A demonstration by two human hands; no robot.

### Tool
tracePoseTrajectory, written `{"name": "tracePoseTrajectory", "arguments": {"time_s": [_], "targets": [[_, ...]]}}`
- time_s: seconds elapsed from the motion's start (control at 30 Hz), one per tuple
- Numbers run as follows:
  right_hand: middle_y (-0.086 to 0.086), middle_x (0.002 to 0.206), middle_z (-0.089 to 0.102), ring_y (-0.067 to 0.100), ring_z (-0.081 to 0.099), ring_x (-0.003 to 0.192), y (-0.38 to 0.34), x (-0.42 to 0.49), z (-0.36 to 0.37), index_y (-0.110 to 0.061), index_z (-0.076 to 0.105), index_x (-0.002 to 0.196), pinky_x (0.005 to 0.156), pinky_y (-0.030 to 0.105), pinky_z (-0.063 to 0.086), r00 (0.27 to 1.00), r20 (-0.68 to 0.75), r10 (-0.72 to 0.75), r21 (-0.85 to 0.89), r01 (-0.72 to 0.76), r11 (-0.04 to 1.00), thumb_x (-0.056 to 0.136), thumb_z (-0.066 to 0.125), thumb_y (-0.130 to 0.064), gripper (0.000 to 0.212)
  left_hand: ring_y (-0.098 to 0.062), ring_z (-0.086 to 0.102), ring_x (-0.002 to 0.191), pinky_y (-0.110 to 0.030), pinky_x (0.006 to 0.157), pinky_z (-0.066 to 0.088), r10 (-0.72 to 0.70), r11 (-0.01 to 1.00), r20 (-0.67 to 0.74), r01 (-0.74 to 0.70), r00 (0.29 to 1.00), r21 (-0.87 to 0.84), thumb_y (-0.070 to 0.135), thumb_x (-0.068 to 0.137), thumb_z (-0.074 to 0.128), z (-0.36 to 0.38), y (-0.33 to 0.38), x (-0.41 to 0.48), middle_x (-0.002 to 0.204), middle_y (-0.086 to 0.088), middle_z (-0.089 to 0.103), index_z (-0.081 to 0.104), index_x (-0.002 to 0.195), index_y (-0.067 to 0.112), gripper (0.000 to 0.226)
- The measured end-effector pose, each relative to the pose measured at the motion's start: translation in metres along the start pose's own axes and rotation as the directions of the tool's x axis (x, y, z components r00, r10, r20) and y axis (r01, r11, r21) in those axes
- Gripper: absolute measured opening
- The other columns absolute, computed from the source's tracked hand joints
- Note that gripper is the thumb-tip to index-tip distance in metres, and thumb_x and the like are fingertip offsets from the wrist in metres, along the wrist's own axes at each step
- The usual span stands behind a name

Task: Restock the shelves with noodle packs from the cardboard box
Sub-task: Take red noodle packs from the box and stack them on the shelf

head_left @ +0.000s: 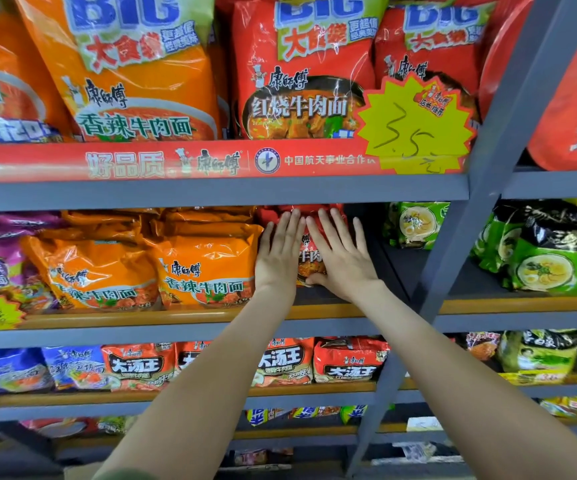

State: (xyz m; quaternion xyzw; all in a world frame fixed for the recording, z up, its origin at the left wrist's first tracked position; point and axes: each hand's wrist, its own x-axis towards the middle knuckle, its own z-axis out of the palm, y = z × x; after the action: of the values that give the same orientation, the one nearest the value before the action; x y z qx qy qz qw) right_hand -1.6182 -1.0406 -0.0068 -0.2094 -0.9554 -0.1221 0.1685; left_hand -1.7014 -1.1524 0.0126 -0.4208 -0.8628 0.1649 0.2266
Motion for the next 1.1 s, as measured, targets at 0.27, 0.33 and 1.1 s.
{"name": "tracePoseTrajectory", "arguments": {"time_s": [0.27,0.33,1.1], "targets": [[0.006,0.153,0.032,0.025,0.028,0.135,0.006,-0.021,0.000,-0.010,0.035,0.146,0.113,0.044,0.022,0.966,-0.201,-0.162,-0.055,0.154,0.987,0.075,0.076,-0.011,0.082,-0.032,-0.012,0.146,-0.040,0.118,0.004,0.047,0.964,-0.108,-0.074,0.993,-0.255,0.010,0.101,0.036,0.001,0.004,-0.022,0.155,-0.020,-0.022,-0.021,0.145,-0.001,0.073],[0.009,0.148,0.040,0.024,0.034,0.129,0.009,-0.025,0.002,-0.010,0.044,0.140,0.105,0.042,0.036,0.970,-0.178,-0.166,-0.024,0.165,0.986,0.068,0.077,0.000,0.080,-0.032,-0.005,0.147,-0.040,0.118,0.006,0.109,0.935,-0.101,-0.136,0.989,-0.326,0.007,0.100,0.034,0.003,0.004,-0.030,0.156,-0.022,-0.014,-0.009,0.149,-0.002,0.066],[0.009,0.155,0.026,0.027,0.020,0.144,-0.017,-0.109,-0.015,-0.009,0.030,0.148,0.115,0.045,0.013,0.962,-0.114,-0.246,0.228,0.267,0.936,0.091,0.059,-0.028,0.066,-0.024,-0.009,0.147,-0.041,0.119,-0.001,-0.112,0.903,0.022,0.112,0.993,-0.415,0.041,0.101,0.033,-0.008,0.035,-0.119,0.158,-0.011,-0.016,-0.008,0.152,0.015,0.070]]}}
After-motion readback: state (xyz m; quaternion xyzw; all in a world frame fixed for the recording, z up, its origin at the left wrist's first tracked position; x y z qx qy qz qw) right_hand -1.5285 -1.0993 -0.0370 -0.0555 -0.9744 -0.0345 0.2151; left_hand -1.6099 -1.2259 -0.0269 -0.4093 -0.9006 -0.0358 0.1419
